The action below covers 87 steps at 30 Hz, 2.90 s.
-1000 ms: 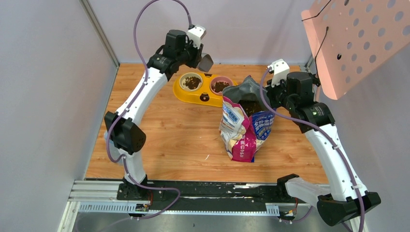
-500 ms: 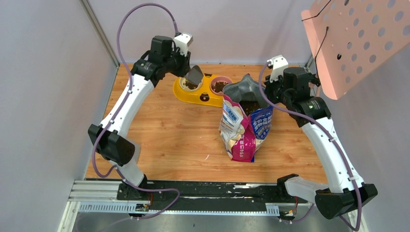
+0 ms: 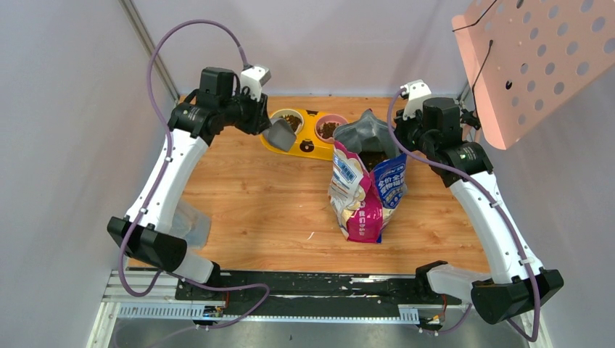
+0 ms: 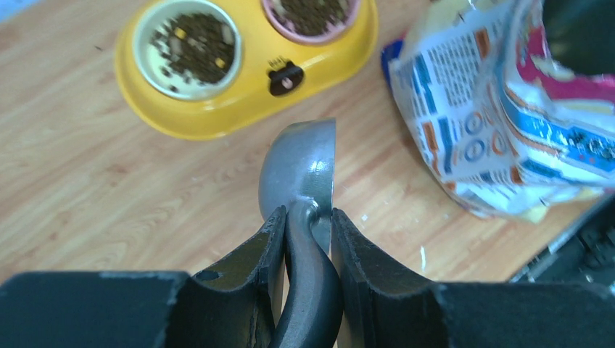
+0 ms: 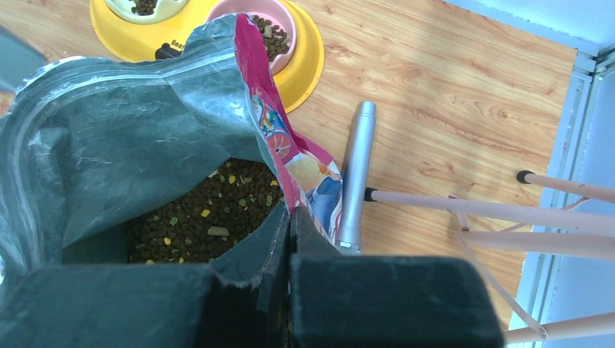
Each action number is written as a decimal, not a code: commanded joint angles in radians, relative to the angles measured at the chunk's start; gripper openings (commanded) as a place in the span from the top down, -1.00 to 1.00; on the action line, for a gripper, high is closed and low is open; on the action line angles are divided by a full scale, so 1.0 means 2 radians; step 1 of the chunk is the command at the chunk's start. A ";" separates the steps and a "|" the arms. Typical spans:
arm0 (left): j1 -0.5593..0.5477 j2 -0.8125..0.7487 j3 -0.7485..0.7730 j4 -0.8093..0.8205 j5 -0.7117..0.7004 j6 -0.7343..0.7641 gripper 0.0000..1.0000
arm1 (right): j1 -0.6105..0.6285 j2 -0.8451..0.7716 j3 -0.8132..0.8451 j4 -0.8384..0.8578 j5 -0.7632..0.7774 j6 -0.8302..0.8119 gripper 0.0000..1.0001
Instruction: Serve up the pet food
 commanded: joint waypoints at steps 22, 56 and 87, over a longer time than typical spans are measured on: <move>-0.002 0.004 -0.092 -0.085 0.161 0.065 1.00 | -0.003 0.014 0.033 0.034 0.024 -0.005 1.00; 0.022 0.098 -0.085 -0.252 -0.072 0.075 1.00 | -0.003 -0.026 0.012 0.052 0.034 -0.028 1.00; 0.059 0.223 -0.063 -0.212 0.019 0.058 0.90 | -0.009 -0.054 -0.003 0.025 0.051 -0.067 1.00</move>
